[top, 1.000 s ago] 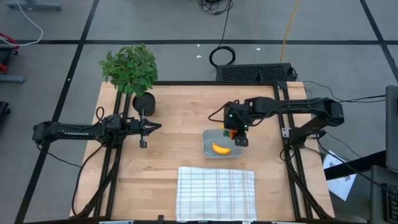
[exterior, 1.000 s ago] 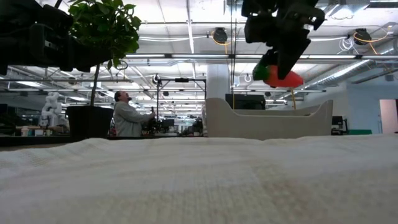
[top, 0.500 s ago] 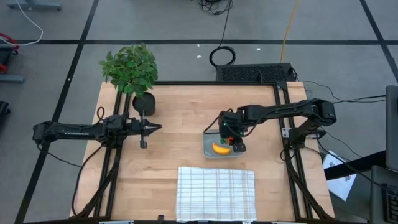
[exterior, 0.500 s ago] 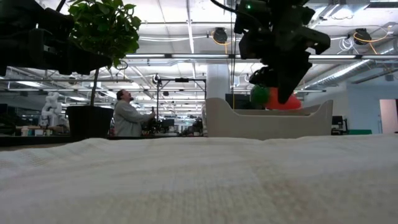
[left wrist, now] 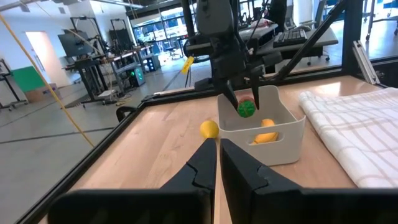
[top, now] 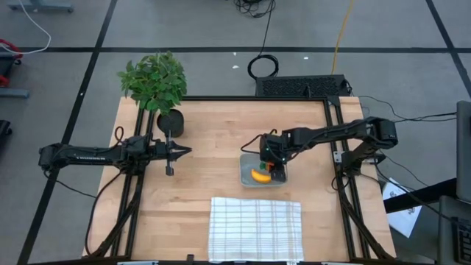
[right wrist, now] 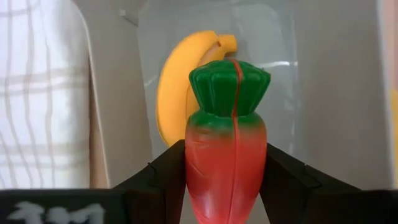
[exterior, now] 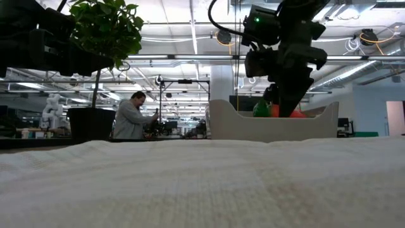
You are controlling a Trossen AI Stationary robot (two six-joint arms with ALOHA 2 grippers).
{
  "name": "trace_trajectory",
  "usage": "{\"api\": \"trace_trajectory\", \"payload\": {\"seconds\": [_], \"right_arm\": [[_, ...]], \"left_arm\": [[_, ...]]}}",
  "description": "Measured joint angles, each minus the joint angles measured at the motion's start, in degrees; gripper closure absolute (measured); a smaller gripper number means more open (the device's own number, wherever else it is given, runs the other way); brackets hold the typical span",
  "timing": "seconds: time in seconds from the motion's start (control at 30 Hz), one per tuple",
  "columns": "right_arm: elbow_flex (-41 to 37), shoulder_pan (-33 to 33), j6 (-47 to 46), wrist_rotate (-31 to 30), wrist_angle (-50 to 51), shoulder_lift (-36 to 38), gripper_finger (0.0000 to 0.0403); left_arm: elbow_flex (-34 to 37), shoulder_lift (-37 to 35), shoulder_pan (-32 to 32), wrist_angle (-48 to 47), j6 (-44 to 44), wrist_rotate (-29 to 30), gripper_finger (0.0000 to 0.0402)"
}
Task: Pick and placing Produce into tupperware
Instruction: Put the orange carrot into the gray bin
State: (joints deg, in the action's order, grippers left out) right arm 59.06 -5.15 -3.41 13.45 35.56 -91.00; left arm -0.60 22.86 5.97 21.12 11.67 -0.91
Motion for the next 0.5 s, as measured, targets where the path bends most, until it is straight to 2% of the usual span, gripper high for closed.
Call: {"api": "trace_trajectory", "payload": {"seconds": [0.5], "right_arm": [[-4.6, 0.0, -1.0, 0.1, -6.2, 0.0, 0.0248]], "left_arm": [[0.0, 0.0, 0.0, 0.0, -0.1, 0.0, 0.0376]]}}
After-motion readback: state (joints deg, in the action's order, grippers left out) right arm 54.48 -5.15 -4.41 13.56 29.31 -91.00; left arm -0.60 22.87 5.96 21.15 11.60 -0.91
